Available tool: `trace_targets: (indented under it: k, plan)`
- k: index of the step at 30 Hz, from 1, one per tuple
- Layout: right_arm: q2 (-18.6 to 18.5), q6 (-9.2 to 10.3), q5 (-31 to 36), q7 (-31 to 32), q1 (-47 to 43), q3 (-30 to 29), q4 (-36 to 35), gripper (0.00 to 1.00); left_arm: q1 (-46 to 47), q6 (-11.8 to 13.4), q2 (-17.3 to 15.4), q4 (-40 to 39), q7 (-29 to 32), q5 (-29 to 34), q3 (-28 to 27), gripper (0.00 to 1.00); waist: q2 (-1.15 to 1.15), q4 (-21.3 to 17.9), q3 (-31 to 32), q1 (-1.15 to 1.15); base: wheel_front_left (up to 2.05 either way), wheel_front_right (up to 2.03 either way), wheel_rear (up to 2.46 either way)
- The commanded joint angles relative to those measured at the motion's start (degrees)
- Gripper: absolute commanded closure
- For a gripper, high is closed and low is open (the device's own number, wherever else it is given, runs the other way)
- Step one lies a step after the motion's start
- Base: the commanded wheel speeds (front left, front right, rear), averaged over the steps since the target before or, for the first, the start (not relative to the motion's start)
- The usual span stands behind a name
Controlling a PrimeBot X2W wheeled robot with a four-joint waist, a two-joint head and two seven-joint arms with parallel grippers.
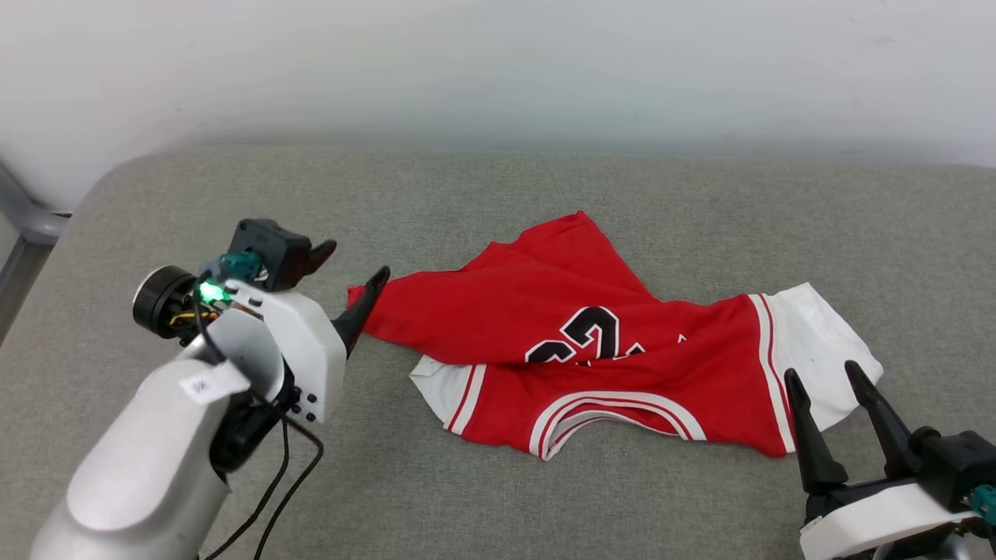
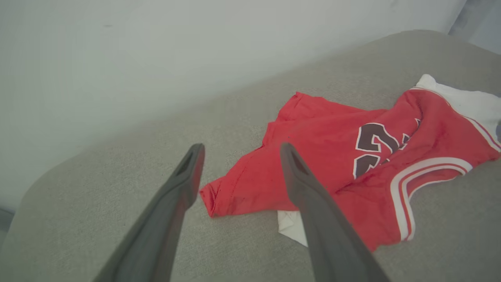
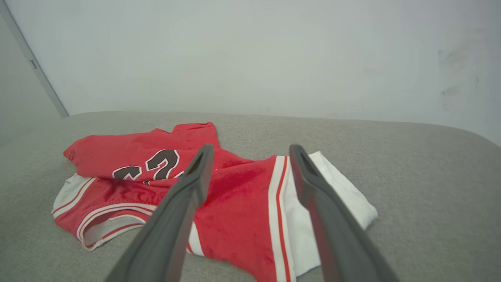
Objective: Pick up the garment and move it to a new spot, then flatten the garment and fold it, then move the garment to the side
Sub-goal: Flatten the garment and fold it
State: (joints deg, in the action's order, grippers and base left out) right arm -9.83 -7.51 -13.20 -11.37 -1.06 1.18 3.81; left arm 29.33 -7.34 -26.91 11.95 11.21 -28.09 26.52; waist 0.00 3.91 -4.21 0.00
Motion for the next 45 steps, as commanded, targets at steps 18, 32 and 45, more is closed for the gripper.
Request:
trace_targets:
  k: [18,32,45]
  plan:
    - [1.5,0.04,1.4,-0.1,3.8,1.1,-0.5,0.00,12.0,-0.1,-3.0,7.3,29.9,-17.2,17.7,0.00,0.00,-3.6,-6.5,0.00,0.00,0.00,0.00]
    - [2.3,0.04,2.2,-1.8,6.7,1.8,3.2,0.00,13.6,-0.1,-2.2,16.0,26.4,-21.0,30.6,1.00,0.00,-5.7,-10.0,0.00,0.00,0.00,0.00]
    - [2.8,0.04,2.3,-2.2,3.7,0.4,4.3,0.00,7.5,3.9,-10.6,4.4,10.0,-25.8,22.5,1.00,0.00,-3.1,-5.1,0.00,0.00,0.00,0.00]
